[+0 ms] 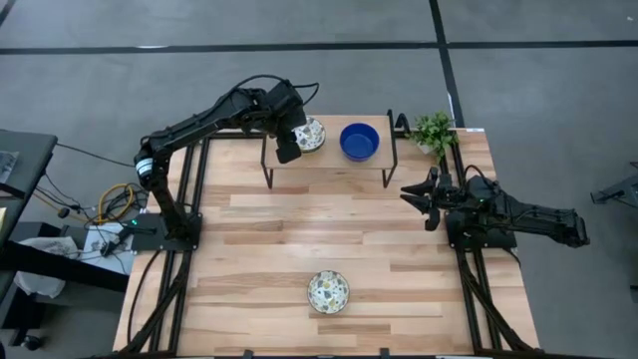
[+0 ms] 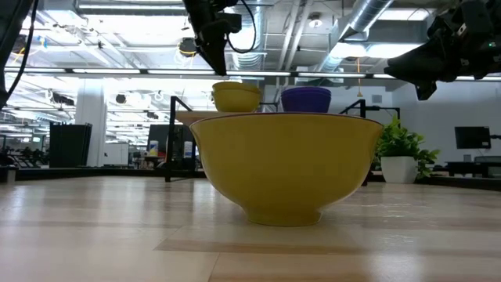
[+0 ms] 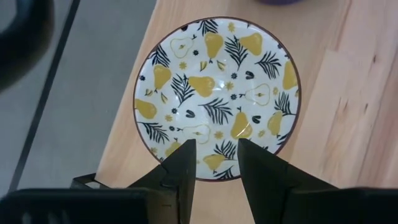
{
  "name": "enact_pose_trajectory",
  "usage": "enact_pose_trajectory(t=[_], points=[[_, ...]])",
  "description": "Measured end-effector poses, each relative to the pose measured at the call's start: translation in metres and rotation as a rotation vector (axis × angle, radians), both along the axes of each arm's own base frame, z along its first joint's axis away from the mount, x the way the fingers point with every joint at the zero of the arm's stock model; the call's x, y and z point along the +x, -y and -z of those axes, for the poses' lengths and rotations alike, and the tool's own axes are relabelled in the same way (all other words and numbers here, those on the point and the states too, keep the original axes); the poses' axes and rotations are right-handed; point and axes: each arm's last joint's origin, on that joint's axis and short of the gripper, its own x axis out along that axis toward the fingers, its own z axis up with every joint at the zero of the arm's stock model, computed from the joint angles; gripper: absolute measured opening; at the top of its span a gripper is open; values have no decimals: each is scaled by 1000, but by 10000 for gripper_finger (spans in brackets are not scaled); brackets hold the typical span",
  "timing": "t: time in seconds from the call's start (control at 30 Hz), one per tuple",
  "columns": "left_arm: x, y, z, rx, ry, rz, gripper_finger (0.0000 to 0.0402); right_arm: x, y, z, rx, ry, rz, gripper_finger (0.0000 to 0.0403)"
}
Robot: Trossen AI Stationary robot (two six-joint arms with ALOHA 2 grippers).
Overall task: Pick & Place Mini bowls
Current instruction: Stack the left white patterned bowl on the white patterned bowl on the shelf
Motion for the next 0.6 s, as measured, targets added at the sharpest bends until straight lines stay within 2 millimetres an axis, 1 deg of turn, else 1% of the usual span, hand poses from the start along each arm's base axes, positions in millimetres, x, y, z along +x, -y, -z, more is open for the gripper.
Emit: enact_pose_trajectory(t=[0.33, 0.6], points=[[0, 2, 0, -29, 17, -36, 117, 0, 0, 0, 0, 0, 0, 98], [-1, 4, 2, -42, -8, -33, 117, 0, 0, 0, 0, 0, 0, 98]])
